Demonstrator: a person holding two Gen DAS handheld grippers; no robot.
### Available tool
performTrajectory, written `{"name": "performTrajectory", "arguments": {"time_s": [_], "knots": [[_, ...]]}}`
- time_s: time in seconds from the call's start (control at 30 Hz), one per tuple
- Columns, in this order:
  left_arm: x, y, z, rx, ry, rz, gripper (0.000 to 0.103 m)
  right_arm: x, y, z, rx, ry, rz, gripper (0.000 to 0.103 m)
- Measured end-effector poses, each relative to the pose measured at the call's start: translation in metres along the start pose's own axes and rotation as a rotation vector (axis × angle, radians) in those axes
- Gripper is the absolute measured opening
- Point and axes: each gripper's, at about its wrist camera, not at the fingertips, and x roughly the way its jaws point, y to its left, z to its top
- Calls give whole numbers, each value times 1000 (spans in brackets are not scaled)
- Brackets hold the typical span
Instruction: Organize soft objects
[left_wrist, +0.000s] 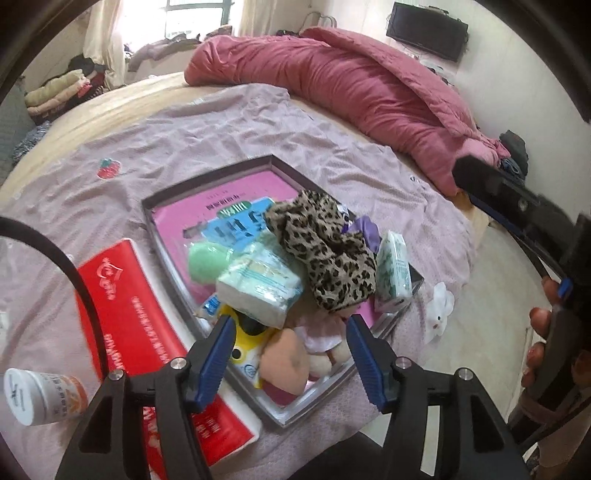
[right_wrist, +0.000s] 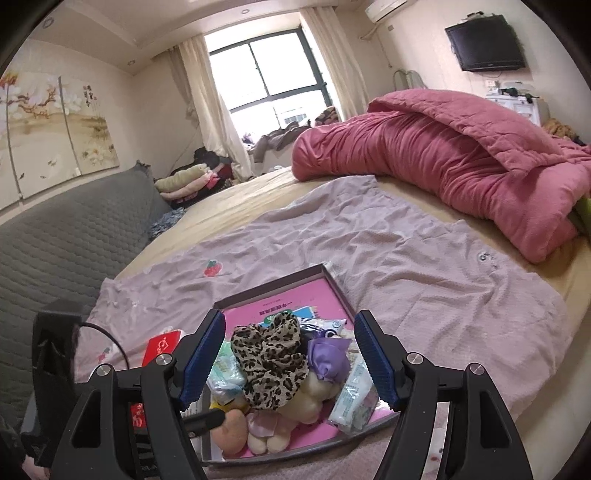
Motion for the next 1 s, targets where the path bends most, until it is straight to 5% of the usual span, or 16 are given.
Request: {"name": "performTrajectory", "arguments": {"time_s": [0.33,1.0], "knots": [[-46,15,-4,-47,-76,80,70,-54,42,-10,-38,-77,-154,76],[-122,55,-62,-102,-126,124,71,-91,130,-60,-42,5,-197,77]]}}
